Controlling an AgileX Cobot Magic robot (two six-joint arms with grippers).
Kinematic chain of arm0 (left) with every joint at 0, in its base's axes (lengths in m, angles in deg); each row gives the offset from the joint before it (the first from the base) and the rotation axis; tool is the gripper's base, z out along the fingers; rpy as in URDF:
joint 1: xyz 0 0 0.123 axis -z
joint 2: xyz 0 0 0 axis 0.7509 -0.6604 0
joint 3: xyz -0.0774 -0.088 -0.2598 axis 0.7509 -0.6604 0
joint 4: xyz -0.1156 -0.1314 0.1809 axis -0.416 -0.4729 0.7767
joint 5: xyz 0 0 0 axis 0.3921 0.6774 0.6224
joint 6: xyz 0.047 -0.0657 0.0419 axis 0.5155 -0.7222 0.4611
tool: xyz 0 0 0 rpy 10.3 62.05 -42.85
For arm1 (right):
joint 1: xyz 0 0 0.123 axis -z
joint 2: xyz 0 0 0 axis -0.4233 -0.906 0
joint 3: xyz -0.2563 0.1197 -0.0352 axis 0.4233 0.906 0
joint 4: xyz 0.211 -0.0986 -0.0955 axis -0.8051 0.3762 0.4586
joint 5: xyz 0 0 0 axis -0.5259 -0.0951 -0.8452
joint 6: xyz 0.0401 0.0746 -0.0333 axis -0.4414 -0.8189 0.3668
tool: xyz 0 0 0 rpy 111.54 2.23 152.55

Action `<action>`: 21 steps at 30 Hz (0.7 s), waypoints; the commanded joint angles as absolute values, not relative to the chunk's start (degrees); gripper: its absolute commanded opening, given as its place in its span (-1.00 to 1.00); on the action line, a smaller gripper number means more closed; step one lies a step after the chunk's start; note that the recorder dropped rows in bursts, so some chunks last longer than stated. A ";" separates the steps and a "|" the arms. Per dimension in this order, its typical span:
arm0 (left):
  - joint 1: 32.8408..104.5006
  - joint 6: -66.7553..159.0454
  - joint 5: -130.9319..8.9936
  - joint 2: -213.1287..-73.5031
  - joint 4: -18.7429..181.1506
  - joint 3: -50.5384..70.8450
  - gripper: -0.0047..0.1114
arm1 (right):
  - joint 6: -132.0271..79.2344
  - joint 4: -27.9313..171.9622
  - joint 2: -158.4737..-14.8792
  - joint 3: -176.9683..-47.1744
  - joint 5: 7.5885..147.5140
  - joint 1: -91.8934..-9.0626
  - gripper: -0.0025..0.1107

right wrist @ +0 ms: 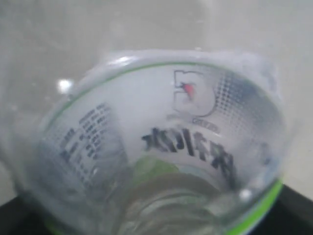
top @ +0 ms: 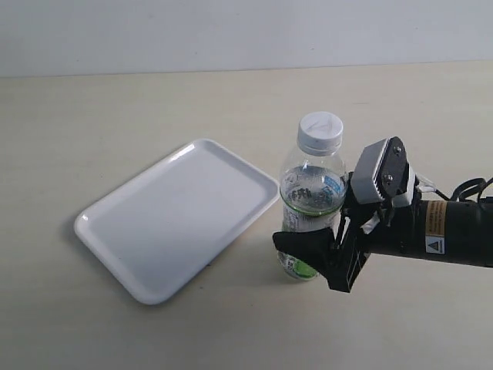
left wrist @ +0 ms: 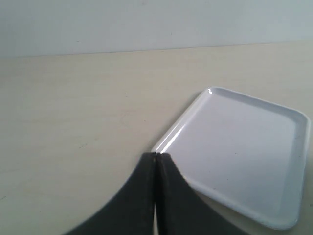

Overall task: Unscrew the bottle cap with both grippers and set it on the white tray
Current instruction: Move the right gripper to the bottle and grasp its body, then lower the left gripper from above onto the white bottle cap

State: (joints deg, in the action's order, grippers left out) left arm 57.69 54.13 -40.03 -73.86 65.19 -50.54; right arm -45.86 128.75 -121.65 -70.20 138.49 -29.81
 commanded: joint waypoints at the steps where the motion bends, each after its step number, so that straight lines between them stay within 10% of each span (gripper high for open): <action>1: 57.95 54.39 -40.41 -73.50 65.34 -50.54 -0.92 | -45.76 128.54 -121.77 -70.47 138.43 -30.07 -0.11; 7: 57.95 54.39 -40.41 -73.50 65.34 -50.54 -0.92 | -45.76 130.13 -121.77 -70.47 137.34 -30.07 -0.94; 21: 57.94 51.88 -55.02 -73.50 48.39 -50.54 -0.92 | -46.66 130.24 -121.77 -70.47 137.26 -30.07 -0.96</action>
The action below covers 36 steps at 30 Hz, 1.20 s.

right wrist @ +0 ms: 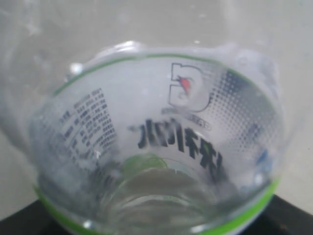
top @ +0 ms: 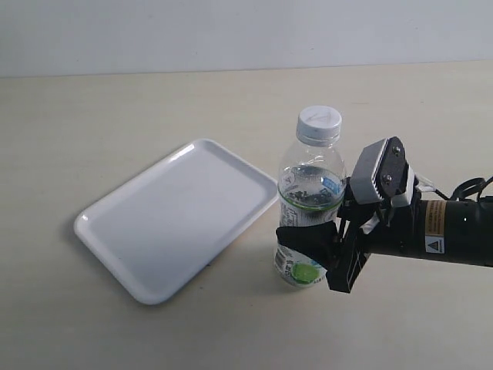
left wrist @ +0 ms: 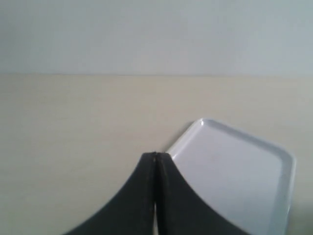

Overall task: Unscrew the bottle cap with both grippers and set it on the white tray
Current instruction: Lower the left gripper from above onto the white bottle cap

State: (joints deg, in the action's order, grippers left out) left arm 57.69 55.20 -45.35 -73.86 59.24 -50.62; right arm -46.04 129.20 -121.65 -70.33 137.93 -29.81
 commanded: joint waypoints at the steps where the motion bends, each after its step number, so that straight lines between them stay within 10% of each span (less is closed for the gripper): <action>1: 57.94 48.91 -55.86 -73.50 45.22 -50.54 -0.92 | -46.66 130.12 -121.77 -70.47 137.26 -30.07 -0.96; 13: 57.94 53.14 -55.41 -78.47 37.32 -32.53 -0.92 | -46.66 129.61 -121.77 -70.47 137.26 -30.07 -0.96; 23: 57.94 77.41 -15.85 -120.41 27.23 2.06 -0.91 | -46.78 129.63 -121.77 -70.47 137.26 -30.07 -0.96; 32: 64.63 80.99 -5.98 -149.19 20.78 14.28 0.18 | -46.66 129.48 -121.77 -70.47 137.26 -30.07 -0.96; 36: 71.87 87.04 -7.85 -155.05 21.52 17.00 0.20 | -46.66 129.48 -121.77 -70.47 137.26 -30.07 -0.96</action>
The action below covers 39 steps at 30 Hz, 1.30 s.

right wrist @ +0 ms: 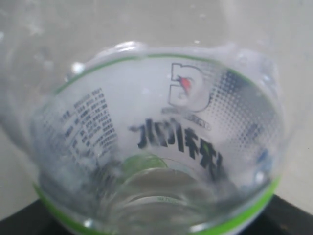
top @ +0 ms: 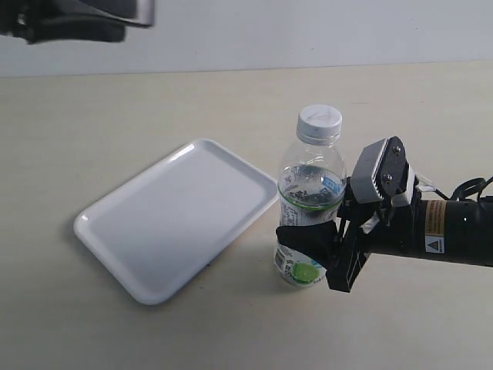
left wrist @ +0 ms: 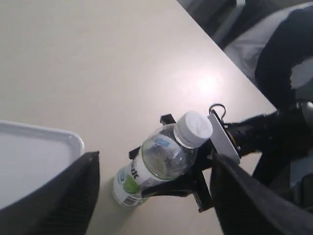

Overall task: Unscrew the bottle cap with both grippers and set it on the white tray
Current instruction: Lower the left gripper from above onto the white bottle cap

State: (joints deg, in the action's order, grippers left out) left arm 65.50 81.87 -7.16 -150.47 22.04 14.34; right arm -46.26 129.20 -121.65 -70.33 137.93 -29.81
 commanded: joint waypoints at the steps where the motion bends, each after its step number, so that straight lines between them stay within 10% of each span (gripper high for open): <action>1: 74.03 87.60 -9.18 -156.11 22.41 17.95 0.20 | -46.66 129.48 -121.77 -70.47 137.26 -30.07 -0.96; 17: 98.82 64.88 -22.62 -165.62 63.12 30.97 0.21 | -46.78 129.55 -121.77 -70.47 137.22 -30.07 -0.96; 39: 99.40 59.21 -23.58 -171.55 65.83 32.30 0.20 | -46.78 129.55 -121.77 -70.47 137.22 -30.07 -0.96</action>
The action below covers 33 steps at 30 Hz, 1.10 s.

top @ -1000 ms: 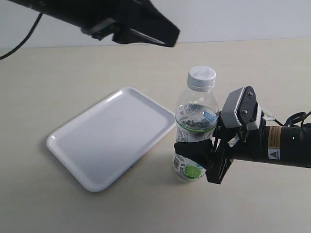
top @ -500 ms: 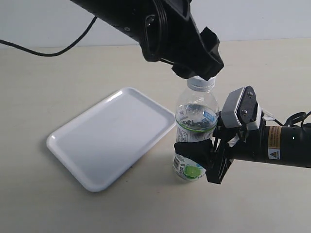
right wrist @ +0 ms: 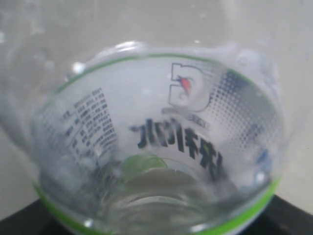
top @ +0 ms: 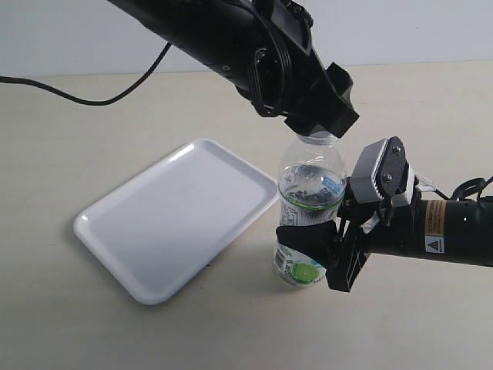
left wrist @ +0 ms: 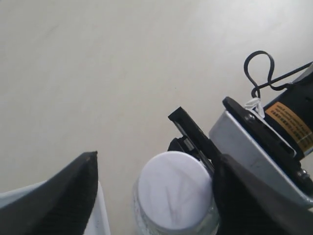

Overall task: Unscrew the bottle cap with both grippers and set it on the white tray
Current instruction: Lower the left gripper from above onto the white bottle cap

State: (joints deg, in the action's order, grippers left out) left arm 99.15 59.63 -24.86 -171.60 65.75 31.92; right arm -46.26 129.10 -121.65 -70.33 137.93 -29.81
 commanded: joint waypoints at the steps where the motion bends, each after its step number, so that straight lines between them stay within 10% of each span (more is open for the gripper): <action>1: 99.40 59.21 -23.31 -171.55 65.83 32.30 0.20 | -46.78 129.55 -121.77 -70.47 137.22 -30.07 -0.96; 23: 99.40 55.15 -21.73 -171.55 64.14 32.60 0.19 | -46.78 129.71 -121.77 -70.47 137.22 -30.07 -0.96; 33: 99.40 48.03 8.99 -178.49 73.10 54.37 0.17 | -46.18 129.88 -121.77 -70.47 137.22 -30.07 -0.96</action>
